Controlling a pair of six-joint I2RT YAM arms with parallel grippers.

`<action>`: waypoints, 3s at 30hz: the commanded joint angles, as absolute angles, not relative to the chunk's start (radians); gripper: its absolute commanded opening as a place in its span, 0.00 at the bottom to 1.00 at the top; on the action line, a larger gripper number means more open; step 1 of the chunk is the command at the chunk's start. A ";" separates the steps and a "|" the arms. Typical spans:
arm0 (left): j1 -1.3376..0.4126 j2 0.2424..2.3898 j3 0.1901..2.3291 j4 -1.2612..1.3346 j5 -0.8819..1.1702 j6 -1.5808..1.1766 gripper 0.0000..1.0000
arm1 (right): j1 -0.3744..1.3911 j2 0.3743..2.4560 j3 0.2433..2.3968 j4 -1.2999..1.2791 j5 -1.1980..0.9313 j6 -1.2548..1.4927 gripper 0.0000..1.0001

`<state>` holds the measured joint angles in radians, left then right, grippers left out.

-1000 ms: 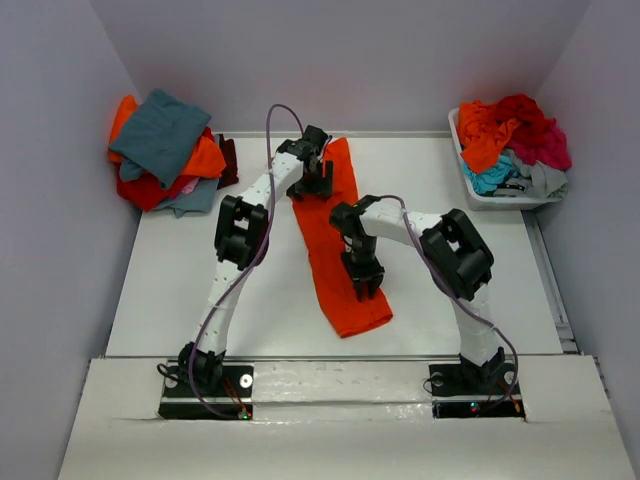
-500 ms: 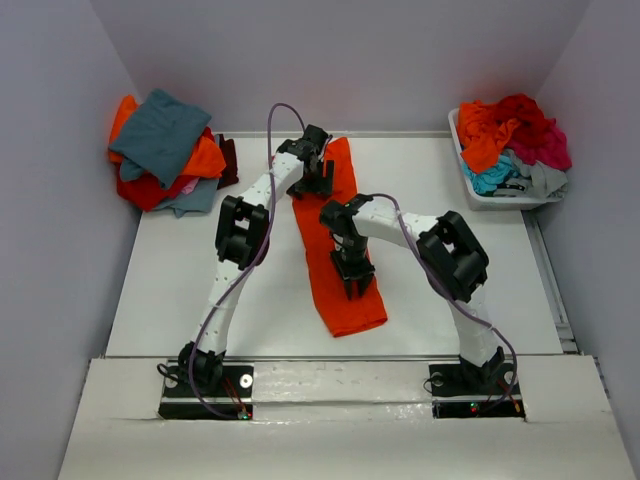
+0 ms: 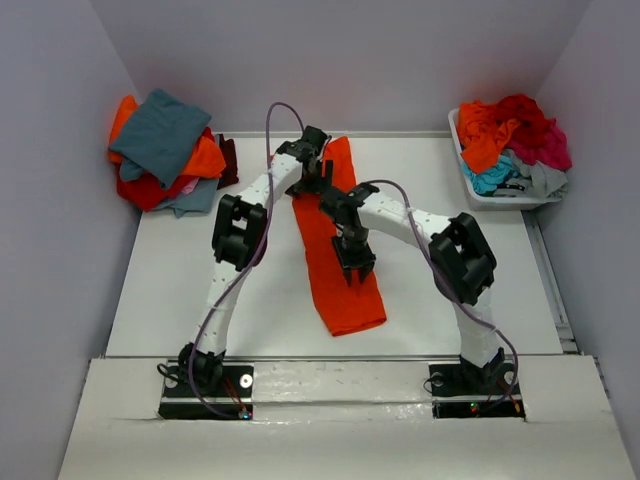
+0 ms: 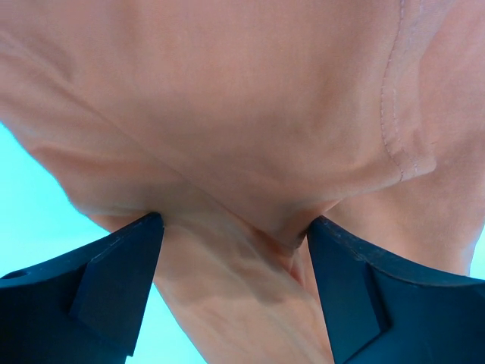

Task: Fold and stack the t-shirts
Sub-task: Rotate the tshirt 85 degrees, then grab the bottom of the folded rectangular tshirt with both arms

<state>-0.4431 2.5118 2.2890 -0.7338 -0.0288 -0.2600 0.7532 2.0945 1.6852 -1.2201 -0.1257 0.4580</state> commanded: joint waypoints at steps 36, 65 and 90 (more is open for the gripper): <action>-0.663 1.695 1.438 -0.733 0.026 -0.379 0.89 | 0.350 2.399 2.332 -1.114 -0.155 0.540 0.40; -0.724 1.494 0.945 -0.528 0.368 -0.462 0.89 | 0.377 1.672 1.161 -0.842 -0.415 0.563 0.41; -0.724 1.514 0.744 -0.180 0.603 -0.540 0.89 | 0.396 1.562 0.857 -0.723 -0.621 0.571 0.41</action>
<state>-0.7189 1.4960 0.7460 -0.2470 0.5610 -0.5308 0.3878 1.5768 0.8665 -0.7498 -0.5789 0.5800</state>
